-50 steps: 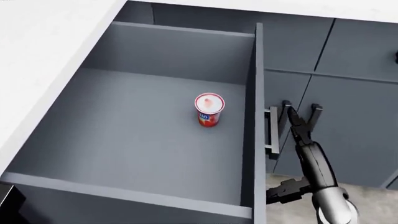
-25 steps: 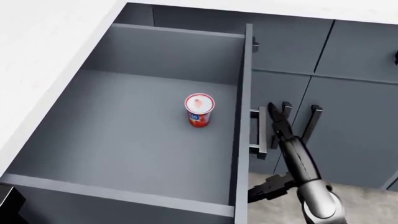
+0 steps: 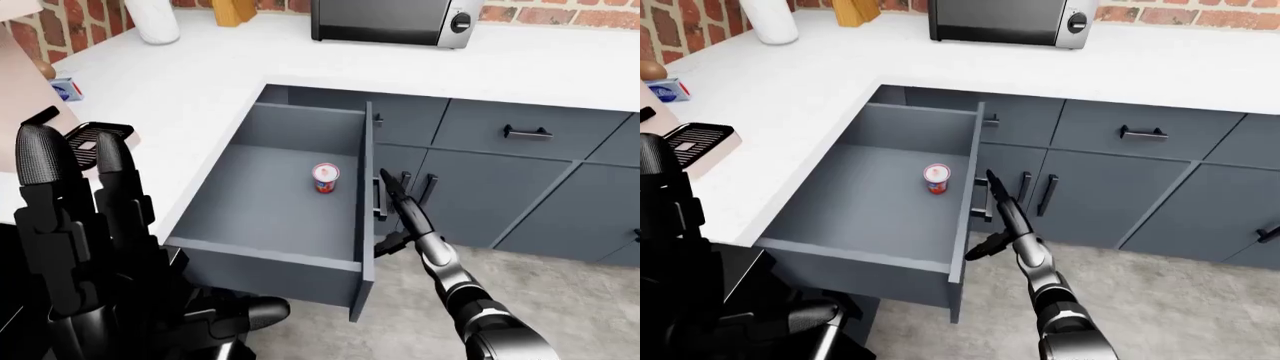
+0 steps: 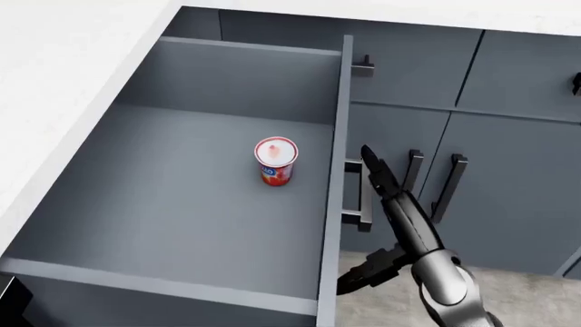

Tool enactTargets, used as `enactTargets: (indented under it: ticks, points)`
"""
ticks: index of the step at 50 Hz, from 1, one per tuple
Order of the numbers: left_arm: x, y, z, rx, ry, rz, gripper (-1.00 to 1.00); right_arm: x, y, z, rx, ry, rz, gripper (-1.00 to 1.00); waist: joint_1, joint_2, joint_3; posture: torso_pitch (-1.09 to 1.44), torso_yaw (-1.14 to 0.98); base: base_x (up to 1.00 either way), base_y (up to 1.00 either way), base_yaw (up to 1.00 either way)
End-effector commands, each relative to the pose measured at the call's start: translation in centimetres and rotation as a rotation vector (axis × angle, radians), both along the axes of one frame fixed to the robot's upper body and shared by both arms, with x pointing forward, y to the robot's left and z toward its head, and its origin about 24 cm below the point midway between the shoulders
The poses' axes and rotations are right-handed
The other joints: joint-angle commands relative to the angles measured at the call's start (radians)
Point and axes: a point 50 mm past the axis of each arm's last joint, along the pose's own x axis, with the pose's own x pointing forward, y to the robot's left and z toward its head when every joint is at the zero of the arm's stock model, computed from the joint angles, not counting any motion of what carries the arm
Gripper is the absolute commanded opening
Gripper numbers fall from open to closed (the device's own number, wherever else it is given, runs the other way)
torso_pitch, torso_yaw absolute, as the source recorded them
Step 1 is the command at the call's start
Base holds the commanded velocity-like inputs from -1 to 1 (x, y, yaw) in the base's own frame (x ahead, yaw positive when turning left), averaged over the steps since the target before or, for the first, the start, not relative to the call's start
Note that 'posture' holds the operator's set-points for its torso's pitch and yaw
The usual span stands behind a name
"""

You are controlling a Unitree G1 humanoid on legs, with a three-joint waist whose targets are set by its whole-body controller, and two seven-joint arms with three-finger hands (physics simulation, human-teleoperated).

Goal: Close the right drawer.

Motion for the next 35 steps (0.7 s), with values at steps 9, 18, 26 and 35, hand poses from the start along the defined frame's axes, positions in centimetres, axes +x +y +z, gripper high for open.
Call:
enactTargets:
  ticks: [9,18,26,35]
  points:
    - [-0.6,-0.1,0.9,0.006,-0.059,-0.004,1.0,1.3,1.8,3.0,0.031,-0.143,0.072,1.0,0.008,0.0,-0.024,0.0,0.0,0.0,0.0,0.0]
    - [-0.5,-0.1,0.7,0.006,-0.059,-0.004,1.0,1.5,2.7,3.2,0.025,-0.136,0.105,1.0,0.006,0.001,-0.024,0.0,0.0,0.0,0.0,0.0]
    - [-0.6,-0.1,0.8,0.005,-0.059,-0.003,1.0,1.6,3.4,3.2,0.017,-0.129,0.136,1.0,0.003,0.002,-0.024,0.0,0.0,0.0,0.0,0.0]
    - [-0.5,-0.1,0.8,0.003,-0.059,-0.003,1.0,1.6,4.5,3.2,0.001,-0.122,0.177,1.0,0.002,0.003,-0.026,0.0,0.0,0.0,0.0,0.0]
